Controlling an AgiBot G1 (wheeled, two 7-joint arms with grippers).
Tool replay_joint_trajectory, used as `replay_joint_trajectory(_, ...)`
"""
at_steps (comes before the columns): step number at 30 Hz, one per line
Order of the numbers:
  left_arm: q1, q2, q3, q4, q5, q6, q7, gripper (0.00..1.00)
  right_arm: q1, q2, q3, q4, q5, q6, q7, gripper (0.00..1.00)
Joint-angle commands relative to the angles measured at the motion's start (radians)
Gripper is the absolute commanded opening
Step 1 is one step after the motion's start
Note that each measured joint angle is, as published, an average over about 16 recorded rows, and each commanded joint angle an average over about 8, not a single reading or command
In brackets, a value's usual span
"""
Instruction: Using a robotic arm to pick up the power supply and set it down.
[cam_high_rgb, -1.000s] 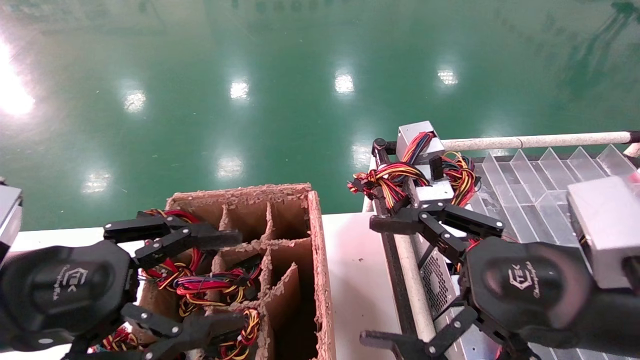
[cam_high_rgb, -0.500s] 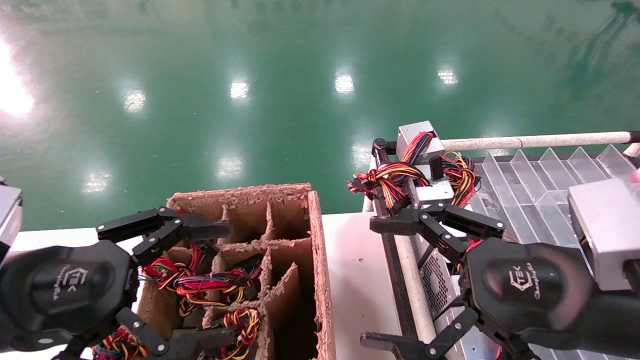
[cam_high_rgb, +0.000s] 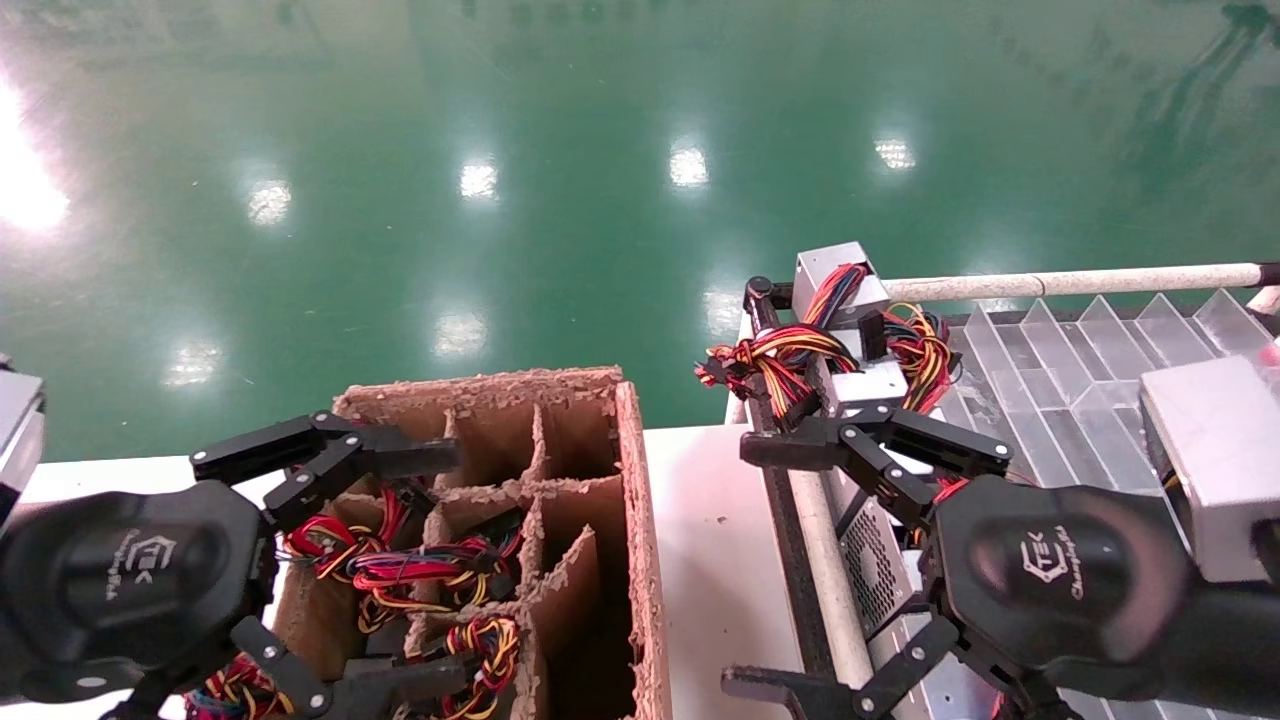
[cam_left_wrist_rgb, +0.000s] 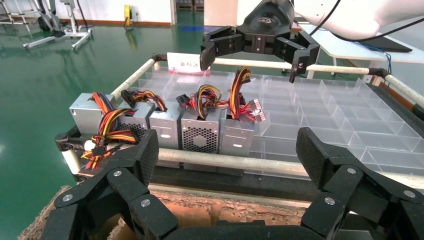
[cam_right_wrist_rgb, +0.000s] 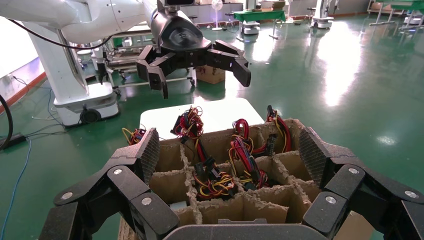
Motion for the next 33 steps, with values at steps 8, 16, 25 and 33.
replay_joint_trajectory(8, 0.000, 0.000, 0.000, 0.000, 0.000, 0.000, 0.000, 1.00, 0.001, 0.001, -0.003, 0.001, 0.003, 0.001, -0.001, 1.00)
replay_joint_trajectory(16, 0.000, 0.000, 0.000, 0.000, 0.000, 0.000, 0.000, 1.00, 0.001, 0.002, -0.004, 0.001, 0.004, 0.001, -0.001, 1.00)
replay_joint_trajectory(25, 0.000, 0.000, 0.000, 0.000, 0.000, 0.000, 0.000, 1.00, 0.001, 0.002, -0.004, 0.001, 0.004, 0.002, -0.002, 1.00)
replay_joint_trajectory(33, 0.000, 0.000, 0.000, 0.000, 0.000, 0.000, 0.000, 1.00, 0.001, 0.003, -0.005, 0.001, 0.005, 0.002, -0.002, 1.00)
